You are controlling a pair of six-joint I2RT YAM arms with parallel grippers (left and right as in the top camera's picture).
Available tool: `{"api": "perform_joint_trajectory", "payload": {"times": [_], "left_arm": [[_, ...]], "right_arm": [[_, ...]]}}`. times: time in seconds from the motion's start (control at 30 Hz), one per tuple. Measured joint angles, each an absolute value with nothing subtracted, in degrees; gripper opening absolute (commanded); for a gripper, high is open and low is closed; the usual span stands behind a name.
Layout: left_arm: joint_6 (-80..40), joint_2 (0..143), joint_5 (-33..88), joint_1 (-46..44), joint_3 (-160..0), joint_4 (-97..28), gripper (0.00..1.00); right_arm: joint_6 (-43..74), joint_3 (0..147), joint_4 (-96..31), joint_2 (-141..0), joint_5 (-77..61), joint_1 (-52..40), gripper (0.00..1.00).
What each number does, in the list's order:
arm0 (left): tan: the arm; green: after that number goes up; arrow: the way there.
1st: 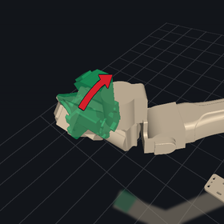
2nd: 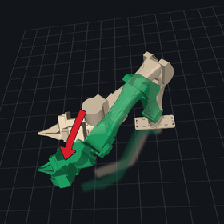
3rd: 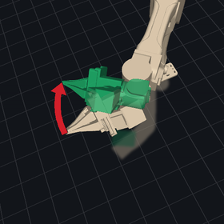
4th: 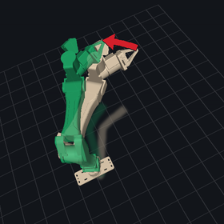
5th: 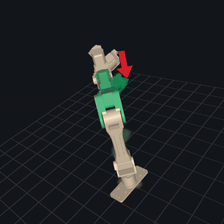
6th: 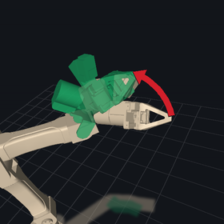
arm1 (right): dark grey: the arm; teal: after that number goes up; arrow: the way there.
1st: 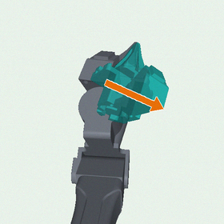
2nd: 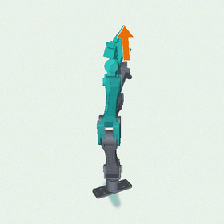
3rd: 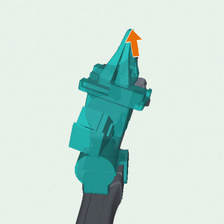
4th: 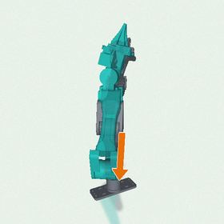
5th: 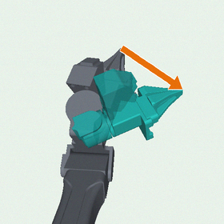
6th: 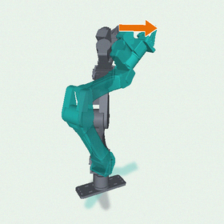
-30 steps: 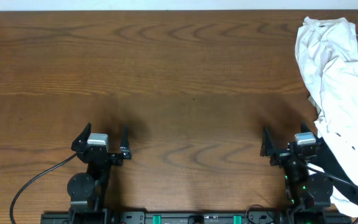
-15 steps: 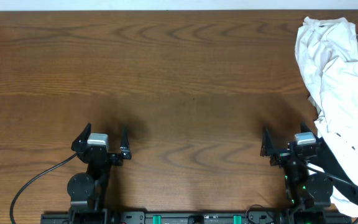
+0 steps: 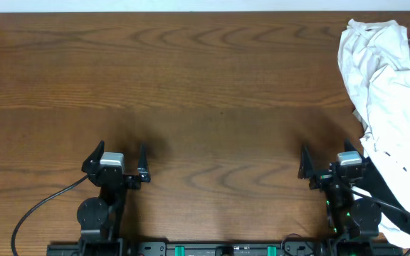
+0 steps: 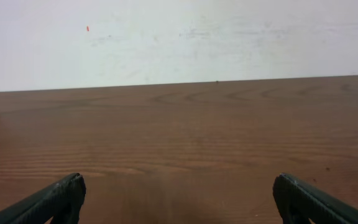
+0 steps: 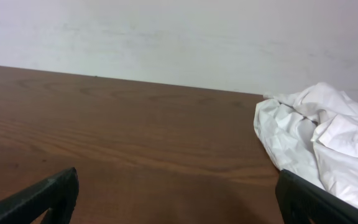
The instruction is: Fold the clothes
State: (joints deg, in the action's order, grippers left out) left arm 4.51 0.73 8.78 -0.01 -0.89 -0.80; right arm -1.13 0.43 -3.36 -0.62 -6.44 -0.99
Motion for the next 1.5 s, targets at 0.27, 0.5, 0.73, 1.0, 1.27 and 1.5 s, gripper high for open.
{"api": "perform_joint_trajectory", "payload": {"times": [0.27, 0.5, 0.73, 1.0, 1.27, 1.5], "left_arm": [[4.5, 0.7, 8.8, 0.0, -0.9, -0.8, 0.98], [4.5, 0.8, 8.8, 0.0, -0.9, -0.7, 0.98], [-3.6, 1.0, 10.6, 0.0, -1.8, -1.7, 0.98], [-9.8, 8.9, 13.6, 0.0, -13.0, -11.8, 0.98], [-10.7, 27.8, 13.1, 0.0, -34.1, -29.9, 0.98], [-10.7, 42.1, 12.9, 0.0, -48.8, -41.3, 0.98]], "right_arm": [[-1.1, 0.4, -3.1, -0.6, -7.0, -1.0, 0.99], [5.0, 0.4, -3.2, -0.6, -7.7, -1.0, 0.99], [8.9, 3.0, -10.2, -2.4, -6.3, -1.0, 0.99], [10.3, 16.5, -24.2, -13.4, -2.5, -1.0, 0.99], [11.6, 36.3, -41.3, -33.2, 3.2, -1.0, 0.99], [10.1, 45.0, -44.8, -47.6, 2.5, -1.0, 0.99]]}}
